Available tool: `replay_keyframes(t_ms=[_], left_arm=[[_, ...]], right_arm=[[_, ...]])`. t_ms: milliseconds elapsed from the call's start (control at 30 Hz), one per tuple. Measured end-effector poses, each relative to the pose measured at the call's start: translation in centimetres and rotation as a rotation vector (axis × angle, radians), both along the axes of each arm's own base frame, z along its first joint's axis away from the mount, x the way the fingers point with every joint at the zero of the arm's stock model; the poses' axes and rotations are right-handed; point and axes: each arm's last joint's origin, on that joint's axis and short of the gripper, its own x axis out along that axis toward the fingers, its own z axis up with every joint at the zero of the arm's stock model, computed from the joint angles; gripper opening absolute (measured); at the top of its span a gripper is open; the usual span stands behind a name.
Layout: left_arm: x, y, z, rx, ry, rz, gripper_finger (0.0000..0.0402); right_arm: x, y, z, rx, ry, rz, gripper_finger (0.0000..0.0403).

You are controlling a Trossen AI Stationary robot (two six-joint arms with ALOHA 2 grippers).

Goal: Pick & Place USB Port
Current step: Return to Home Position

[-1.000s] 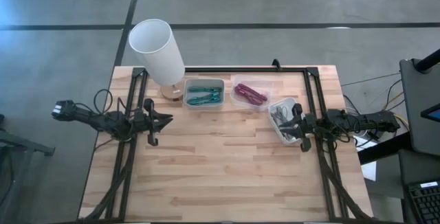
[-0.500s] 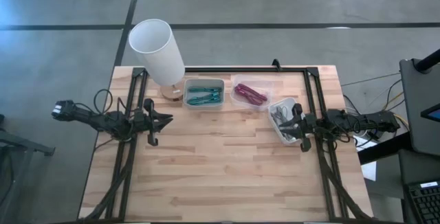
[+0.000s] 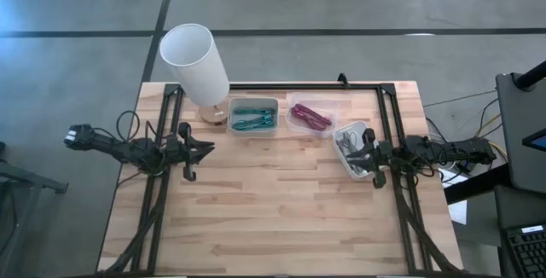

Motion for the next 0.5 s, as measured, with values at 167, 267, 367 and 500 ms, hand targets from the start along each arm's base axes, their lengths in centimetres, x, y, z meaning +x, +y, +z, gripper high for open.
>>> replay_keyframes(t_ms=[167,267,367,500], left_arm=[[0.00,0.00,0.00,0.000,0.000,0.000,0.0060],[0.00,0.00,0.00,0.000,0.000,0.000,0.0060],[0.00,0.00,0.00,0.000,0.000,0.000,0.0060],[0.00,0.00,0.00,0.000,0.000,0.000,0.0060]], right_arm=[[0.00,0.00,0.00,0.000,0.000,0.000,0.0076],[0.00,0.00,0.00,0.000,0.000,0.000,0.0081],[0.00,0.00,-0.01,0.000,0.000,0.000,0.0086],[0.00,0.00,-0.01,0.000,0.000,0.000,0.0091]])
